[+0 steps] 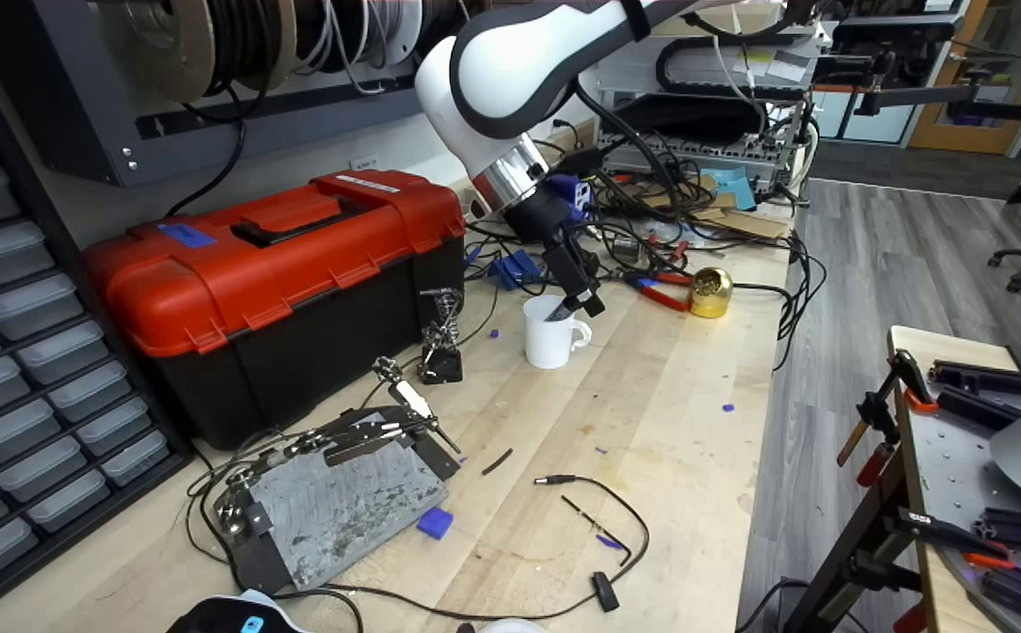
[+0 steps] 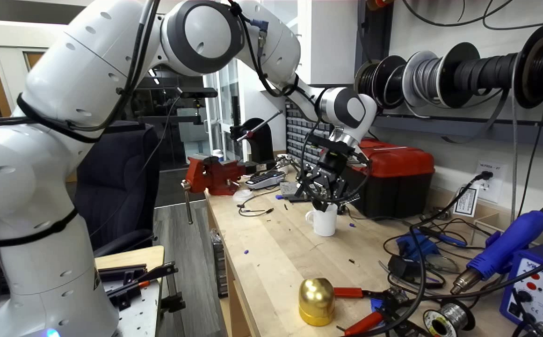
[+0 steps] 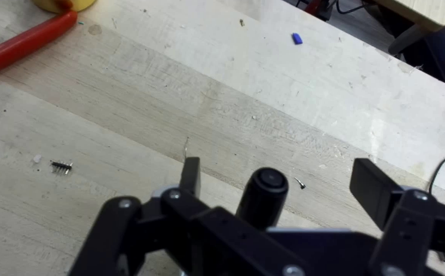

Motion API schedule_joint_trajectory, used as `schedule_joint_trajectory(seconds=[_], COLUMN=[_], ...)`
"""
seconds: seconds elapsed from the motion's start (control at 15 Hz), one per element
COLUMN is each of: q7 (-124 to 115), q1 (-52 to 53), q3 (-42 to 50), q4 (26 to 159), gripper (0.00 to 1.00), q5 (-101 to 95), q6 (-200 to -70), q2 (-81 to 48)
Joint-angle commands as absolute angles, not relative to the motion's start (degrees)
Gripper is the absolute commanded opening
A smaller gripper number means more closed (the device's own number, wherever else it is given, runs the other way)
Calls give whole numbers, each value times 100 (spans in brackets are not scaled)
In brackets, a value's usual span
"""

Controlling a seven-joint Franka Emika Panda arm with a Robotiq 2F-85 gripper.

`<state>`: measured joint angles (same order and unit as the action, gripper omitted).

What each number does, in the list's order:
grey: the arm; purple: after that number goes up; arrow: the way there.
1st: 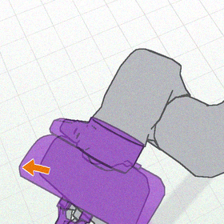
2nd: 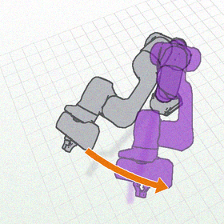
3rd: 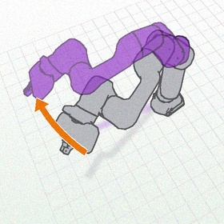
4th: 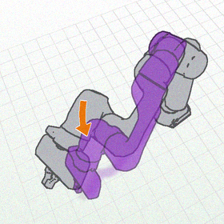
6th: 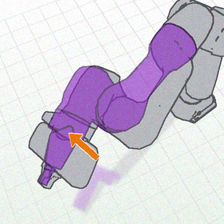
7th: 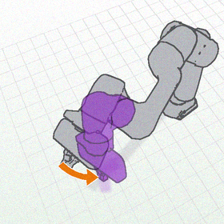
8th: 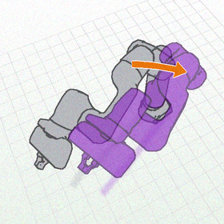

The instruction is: Take the black marker out of the white mug

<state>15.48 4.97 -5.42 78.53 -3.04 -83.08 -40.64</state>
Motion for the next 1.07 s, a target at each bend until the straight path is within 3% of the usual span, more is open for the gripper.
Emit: schedule_joint_trajectory(seconds=[0.0,0.4,0.47,0.6,1.0], q7=[1660,1699,1700,1705,1715], q1=[467,461,457,455,448], q3=[-543,-552,-557,-560,-563], q4=[7784,7638,7639,7647,7680], gripper=[100,100,75,68,28], q5=[-458,-526,-509,-501,-485], q6=[-8354,-8357,-8364,-8385,-8406], q2=[-4023,-4059,-4057,-4046,-4012])
